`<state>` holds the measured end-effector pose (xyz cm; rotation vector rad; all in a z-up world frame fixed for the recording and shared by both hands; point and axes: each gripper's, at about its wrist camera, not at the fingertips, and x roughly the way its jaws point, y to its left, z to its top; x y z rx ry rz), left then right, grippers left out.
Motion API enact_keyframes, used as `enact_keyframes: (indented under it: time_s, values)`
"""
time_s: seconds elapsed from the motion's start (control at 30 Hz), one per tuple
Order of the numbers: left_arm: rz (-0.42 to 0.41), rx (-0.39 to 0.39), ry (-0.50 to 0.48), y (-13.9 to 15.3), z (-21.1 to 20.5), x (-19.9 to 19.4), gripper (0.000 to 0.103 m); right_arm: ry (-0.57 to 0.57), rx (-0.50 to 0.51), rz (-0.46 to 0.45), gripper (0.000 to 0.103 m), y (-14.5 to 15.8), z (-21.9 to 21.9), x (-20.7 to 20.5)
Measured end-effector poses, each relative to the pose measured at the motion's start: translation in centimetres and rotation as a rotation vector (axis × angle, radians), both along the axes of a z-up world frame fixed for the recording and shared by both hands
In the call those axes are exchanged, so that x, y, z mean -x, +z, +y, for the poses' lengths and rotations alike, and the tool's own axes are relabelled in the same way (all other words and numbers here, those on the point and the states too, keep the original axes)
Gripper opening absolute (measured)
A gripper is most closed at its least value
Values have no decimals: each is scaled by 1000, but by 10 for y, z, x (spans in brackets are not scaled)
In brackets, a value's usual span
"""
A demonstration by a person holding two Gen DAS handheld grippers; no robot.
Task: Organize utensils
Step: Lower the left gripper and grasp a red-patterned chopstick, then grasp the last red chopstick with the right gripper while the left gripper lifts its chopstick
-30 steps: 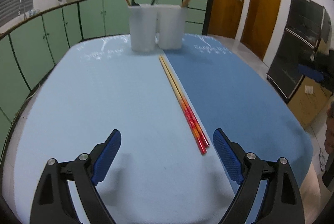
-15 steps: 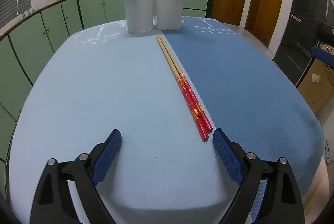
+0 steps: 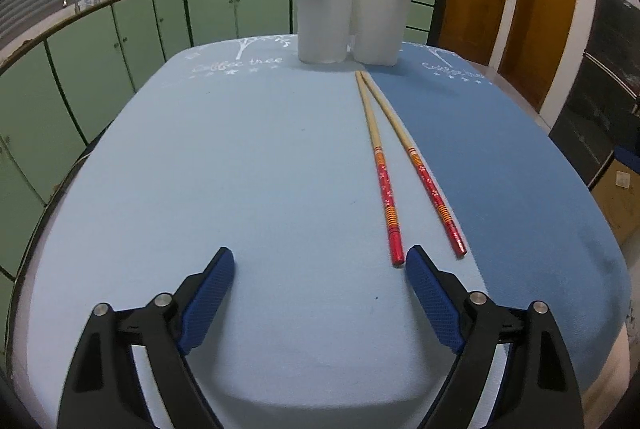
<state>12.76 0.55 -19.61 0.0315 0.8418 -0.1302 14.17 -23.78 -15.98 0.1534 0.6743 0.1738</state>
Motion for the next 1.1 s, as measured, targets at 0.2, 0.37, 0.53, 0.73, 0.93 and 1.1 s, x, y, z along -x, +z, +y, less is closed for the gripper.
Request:
enact_keyframes:
  time_s: [0.2, 0.37, 0.53, 0.73, 0.93, 1.1]
  values:
    - [-25, 1, -22, 1, -8, 2, 61, 2, -7, 6, 97, -2, 2, 3]
    - [-43, 13, -56, 2, -16, 3, 28, 2, -11, 10, 97, -2, 3, 2]
    - [-59, 17, -98, 0, -28, 7, 6, 8, -15, 15, 94, -3, 3, 2]
    - [-66, 43, -73, 4, -18, 9, 6, 38, -21, 48, 76, -11, 14, 1]
    - [-97, 35, 9, 18, 13, 10, 6, 82, -23, 94, 68, -27, 38, -1]
    - [-87, 34, 52, 18, 30, 9, 6, 130, 45, 113, 62, -46, 72, 2]
